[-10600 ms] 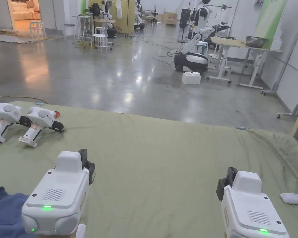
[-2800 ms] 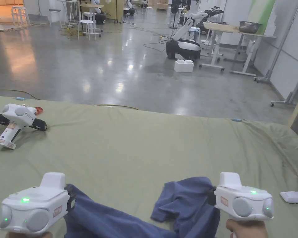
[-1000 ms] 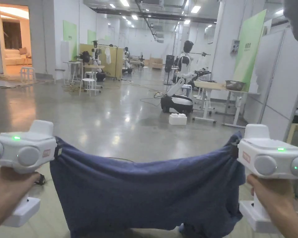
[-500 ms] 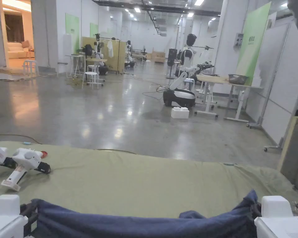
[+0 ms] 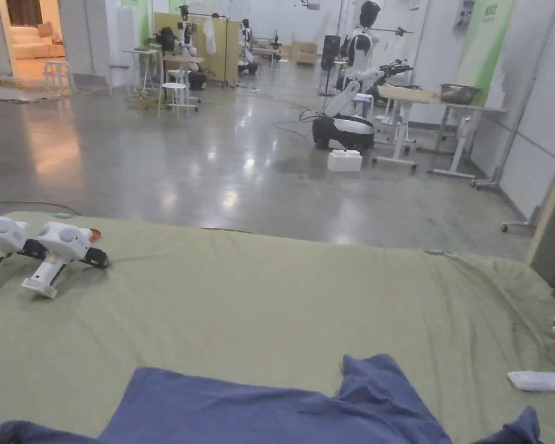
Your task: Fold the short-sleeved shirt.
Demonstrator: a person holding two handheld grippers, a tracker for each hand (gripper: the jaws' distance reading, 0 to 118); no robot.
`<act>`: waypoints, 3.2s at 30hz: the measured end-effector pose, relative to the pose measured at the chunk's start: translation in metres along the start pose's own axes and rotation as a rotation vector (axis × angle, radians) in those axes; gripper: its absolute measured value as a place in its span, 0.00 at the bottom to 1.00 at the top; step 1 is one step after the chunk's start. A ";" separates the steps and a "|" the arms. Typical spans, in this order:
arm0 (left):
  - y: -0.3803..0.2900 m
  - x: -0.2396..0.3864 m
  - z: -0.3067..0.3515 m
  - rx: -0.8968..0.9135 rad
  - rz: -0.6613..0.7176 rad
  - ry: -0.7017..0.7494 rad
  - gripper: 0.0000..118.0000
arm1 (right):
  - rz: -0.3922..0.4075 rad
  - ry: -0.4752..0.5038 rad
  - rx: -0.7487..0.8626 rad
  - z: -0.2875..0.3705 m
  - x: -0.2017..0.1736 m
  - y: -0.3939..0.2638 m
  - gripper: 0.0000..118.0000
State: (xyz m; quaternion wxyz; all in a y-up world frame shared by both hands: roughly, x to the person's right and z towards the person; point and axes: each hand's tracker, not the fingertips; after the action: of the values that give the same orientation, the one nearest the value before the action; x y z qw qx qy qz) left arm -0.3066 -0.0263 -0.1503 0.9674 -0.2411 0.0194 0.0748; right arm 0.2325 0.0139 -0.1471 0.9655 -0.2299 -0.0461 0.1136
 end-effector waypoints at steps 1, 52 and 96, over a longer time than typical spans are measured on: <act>-0.005 0.001 -0.001 -0.025 -0.003 -0.002 0.00 | -0.008 0.003 -0.019 -0.001 0.000 -0.006 0.01; 0.017 0.118 -0.087 0.337 -0.154 0.058 0.00 | -0.192 -0.007 0.401 -0.087 -0.111 0.000 0.00; 0.033 0.047 -0.390 -0.470 -0.190 0.038 0.01 | -0.273 -0.043 -0.288 -0.303 0.001 -0.048 0.65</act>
State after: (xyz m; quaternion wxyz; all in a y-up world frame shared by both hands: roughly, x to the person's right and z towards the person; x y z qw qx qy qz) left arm -0.2659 -0.1747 -0.5135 0.8869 -0.4616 -0.0031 -0.0188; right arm 0.2855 -0.1594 -0.3952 0.9279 -0.3546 -0.1132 -0.0213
